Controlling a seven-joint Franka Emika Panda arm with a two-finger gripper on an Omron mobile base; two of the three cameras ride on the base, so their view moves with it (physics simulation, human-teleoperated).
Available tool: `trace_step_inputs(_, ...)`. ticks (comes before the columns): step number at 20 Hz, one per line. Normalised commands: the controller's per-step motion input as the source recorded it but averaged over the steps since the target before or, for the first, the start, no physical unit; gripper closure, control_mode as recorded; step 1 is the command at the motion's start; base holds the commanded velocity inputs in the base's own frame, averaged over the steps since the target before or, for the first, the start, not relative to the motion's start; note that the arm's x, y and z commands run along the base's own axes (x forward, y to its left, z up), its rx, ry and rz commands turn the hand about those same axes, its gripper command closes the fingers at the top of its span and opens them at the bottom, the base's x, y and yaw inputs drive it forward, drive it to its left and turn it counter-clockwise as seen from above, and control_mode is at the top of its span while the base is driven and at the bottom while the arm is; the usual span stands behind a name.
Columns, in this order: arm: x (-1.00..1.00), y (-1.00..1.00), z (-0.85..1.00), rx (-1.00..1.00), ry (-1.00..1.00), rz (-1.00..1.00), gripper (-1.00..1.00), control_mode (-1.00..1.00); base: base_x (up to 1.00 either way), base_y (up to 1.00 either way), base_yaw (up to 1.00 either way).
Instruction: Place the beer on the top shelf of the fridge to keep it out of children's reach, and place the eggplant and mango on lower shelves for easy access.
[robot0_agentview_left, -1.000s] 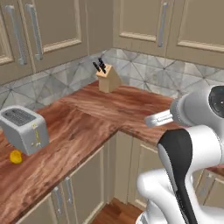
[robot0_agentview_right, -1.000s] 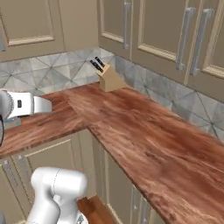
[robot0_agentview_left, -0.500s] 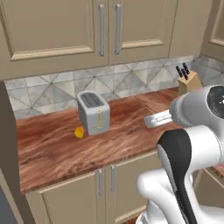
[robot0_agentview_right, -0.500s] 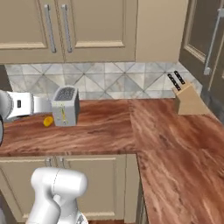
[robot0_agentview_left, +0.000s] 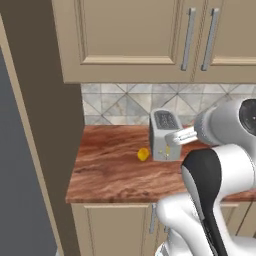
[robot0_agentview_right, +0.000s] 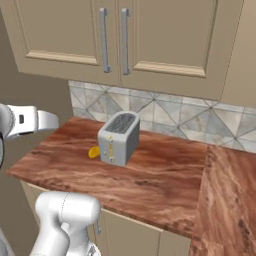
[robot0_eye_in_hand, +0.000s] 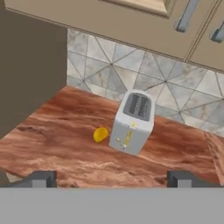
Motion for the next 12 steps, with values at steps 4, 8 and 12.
trace_step_inputs(4, 0.26, 0.08, -0.24, 0.0, 0.0, 0.05, -1.0, -1.0, 0.3, 0.06, 0.11)
trace_step_inputs(8, 0.31, 0.16, -0.21, 0.0, -0.14, 0.0, -1.0, -1.0, 0.0, 0.0, 0.0)
trace_step_inputs(12, 0.4, 0.28, -0.42, 0.0, -0.02, -0.03, -1.0, -1.0, 0.0, 0.0, 0.0)
